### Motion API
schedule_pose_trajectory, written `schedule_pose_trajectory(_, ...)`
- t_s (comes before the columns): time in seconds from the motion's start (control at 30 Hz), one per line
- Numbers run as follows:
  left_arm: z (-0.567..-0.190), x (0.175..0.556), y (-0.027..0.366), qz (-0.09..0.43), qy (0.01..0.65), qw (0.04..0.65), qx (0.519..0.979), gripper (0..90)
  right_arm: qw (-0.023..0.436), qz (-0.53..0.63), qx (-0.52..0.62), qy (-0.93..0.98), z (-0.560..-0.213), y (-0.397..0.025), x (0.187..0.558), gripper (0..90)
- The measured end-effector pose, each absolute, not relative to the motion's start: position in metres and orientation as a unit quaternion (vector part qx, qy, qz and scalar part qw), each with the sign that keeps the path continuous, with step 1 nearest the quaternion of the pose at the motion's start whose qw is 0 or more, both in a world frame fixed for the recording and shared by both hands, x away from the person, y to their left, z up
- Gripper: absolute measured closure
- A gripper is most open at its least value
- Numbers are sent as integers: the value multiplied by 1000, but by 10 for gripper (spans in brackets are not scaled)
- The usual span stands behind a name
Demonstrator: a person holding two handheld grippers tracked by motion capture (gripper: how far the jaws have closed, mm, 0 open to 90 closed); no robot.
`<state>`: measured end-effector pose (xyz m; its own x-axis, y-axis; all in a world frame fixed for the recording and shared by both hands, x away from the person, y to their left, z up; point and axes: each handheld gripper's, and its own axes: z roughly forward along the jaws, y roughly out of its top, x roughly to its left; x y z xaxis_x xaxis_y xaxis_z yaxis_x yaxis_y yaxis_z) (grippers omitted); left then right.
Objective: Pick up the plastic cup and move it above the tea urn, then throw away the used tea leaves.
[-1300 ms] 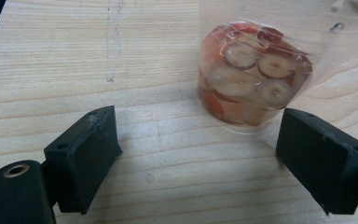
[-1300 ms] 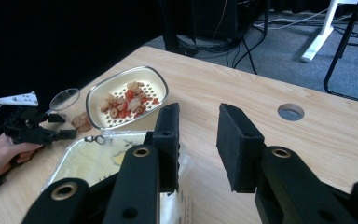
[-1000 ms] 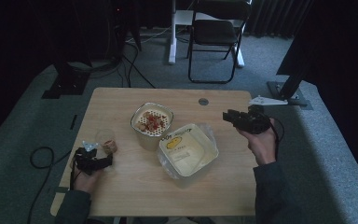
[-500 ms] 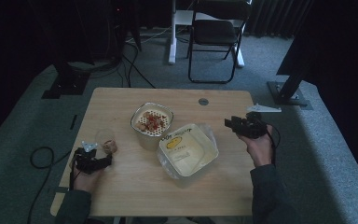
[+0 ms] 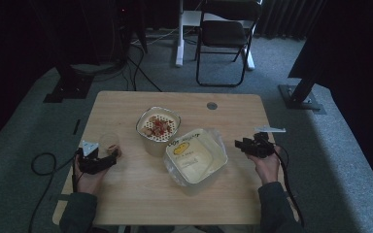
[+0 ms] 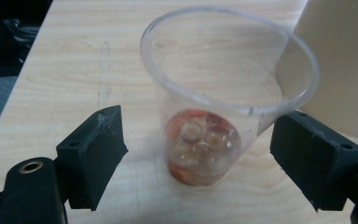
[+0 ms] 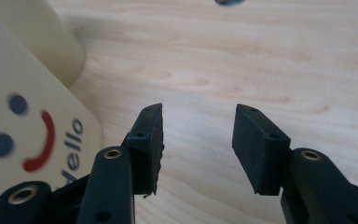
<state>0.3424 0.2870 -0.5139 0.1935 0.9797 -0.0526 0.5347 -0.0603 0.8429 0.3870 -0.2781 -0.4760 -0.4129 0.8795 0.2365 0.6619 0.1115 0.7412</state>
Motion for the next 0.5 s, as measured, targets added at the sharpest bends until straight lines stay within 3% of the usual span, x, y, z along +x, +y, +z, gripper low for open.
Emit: schedule_pose_trajectory(0.5, -506, 362, 280, 292, 553, 403, 669, 221, 141, 359, 536, 751, -521, -286, 374, 476)
